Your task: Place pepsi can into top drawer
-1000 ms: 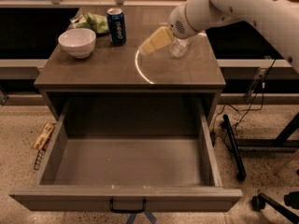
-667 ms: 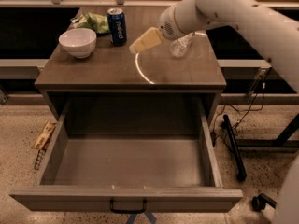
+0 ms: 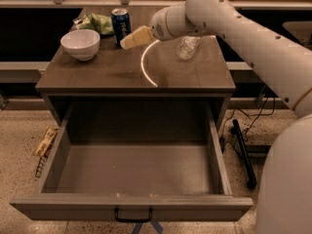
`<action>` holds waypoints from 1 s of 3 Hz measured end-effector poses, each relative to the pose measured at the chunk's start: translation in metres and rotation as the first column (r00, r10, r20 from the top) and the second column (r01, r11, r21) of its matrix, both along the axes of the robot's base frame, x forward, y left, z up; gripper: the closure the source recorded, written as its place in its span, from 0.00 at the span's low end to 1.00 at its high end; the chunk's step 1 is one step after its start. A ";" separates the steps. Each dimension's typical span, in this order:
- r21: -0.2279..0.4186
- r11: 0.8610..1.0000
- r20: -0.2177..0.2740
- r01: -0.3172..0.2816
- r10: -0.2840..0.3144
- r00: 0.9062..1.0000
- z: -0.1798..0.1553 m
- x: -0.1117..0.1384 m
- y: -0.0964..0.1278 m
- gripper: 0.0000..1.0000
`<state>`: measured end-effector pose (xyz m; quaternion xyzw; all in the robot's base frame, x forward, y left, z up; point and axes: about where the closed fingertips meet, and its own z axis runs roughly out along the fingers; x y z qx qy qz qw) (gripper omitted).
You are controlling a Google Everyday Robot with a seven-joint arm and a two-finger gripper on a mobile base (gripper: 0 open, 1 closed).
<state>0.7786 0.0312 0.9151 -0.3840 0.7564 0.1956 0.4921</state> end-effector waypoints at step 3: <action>0.126 0.992 0.063 0.028 -0.037 0.997 -0.018 0.075 0.061 0.00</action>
Offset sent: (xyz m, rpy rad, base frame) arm 0.0820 0.0476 -0.0185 0.1330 -0.0762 -0.0840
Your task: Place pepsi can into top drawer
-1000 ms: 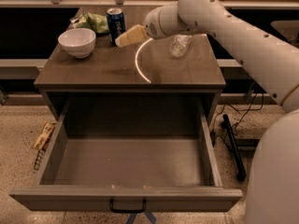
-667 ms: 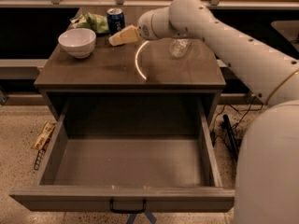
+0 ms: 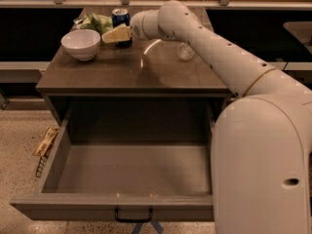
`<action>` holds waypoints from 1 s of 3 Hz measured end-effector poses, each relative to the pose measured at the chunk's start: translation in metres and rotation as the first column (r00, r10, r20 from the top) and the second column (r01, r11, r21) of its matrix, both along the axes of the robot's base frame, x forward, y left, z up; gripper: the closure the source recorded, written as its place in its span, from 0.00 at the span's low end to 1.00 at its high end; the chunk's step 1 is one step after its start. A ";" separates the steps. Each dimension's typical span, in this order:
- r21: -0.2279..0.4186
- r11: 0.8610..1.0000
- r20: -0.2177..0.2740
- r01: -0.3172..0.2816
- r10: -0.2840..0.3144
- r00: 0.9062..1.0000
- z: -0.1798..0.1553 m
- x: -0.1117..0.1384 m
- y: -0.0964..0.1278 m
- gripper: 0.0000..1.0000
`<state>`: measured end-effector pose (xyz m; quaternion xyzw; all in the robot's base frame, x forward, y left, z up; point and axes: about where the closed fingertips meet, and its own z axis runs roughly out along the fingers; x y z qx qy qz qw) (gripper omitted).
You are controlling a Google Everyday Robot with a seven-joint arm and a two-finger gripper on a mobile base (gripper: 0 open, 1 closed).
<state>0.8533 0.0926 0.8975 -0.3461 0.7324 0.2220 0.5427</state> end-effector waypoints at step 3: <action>0.007 0.998 0.057 -0.069 0.068 0.996 0.006 0.030 0.036 0.65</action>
Offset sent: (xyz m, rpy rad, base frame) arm 0.0393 0.0348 0.0099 0.0168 -0.0698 0.0717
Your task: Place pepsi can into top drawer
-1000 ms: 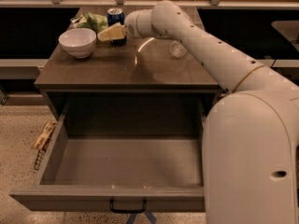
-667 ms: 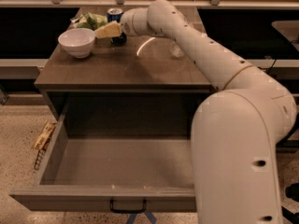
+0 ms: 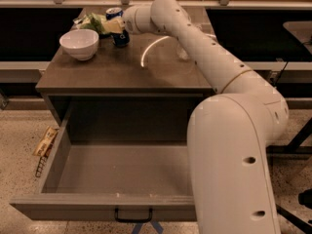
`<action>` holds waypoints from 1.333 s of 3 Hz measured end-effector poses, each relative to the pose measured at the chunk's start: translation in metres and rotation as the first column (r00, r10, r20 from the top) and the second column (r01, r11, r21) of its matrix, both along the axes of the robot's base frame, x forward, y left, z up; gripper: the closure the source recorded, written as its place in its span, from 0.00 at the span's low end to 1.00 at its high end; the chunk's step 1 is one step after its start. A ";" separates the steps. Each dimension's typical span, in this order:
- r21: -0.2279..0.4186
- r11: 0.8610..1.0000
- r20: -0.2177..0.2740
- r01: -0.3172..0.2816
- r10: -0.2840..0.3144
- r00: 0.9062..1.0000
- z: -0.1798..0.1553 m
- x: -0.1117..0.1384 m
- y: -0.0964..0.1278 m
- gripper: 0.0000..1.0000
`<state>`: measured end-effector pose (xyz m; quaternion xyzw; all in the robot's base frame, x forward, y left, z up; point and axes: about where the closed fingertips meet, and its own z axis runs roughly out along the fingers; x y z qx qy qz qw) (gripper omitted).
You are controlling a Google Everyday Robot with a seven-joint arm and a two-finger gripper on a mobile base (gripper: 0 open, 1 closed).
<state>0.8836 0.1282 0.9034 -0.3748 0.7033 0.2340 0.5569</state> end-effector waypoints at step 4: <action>0.095 0.952 0.024 -0.292 0.291 0.956 0.080 -0.178 -0.159 1.00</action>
Offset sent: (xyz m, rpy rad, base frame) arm -0.1160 -0.1346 0.0831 0.0940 -0.0925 0.2939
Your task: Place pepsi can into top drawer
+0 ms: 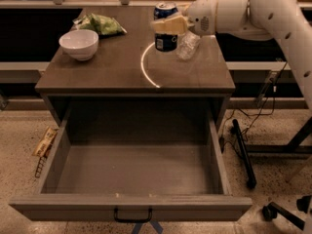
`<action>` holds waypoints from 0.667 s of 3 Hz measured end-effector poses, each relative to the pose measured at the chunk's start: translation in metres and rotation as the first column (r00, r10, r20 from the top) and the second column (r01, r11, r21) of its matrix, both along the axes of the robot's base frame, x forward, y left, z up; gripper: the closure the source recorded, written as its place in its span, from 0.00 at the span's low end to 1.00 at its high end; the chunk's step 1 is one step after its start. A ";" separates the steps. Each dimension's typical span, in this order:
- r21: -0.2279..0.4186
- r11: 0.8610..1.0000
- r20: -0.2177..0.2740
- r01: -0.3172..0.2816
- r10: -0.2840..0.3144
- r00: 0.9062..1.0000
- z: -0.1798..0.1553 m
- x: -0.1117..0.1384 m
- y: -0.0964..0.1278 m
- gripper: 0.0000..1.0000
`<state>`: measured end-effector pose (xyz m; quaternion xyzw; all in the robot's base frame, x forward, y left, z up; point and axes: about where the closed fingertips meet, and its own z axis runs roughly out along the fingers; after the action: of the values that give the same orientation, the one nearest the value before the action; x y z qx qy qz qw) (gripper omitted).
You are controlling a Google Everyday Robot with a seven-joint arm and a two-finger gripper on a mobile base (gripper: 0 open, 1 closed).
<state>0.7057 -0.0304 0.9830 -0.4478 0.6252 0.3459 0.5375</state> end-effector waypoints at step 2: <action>-0.004 1.000 -0.057 0.006 -0.006 0.998 -0.005 -0.059 -0.026 1.00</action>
Offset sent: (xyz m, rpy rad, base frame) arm -0.0442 -0.0179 0.0083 0.0072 0.0272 -0.0011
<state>0.6467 -0.0569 0.9785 -0.4369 0.6423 0.3556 0.5197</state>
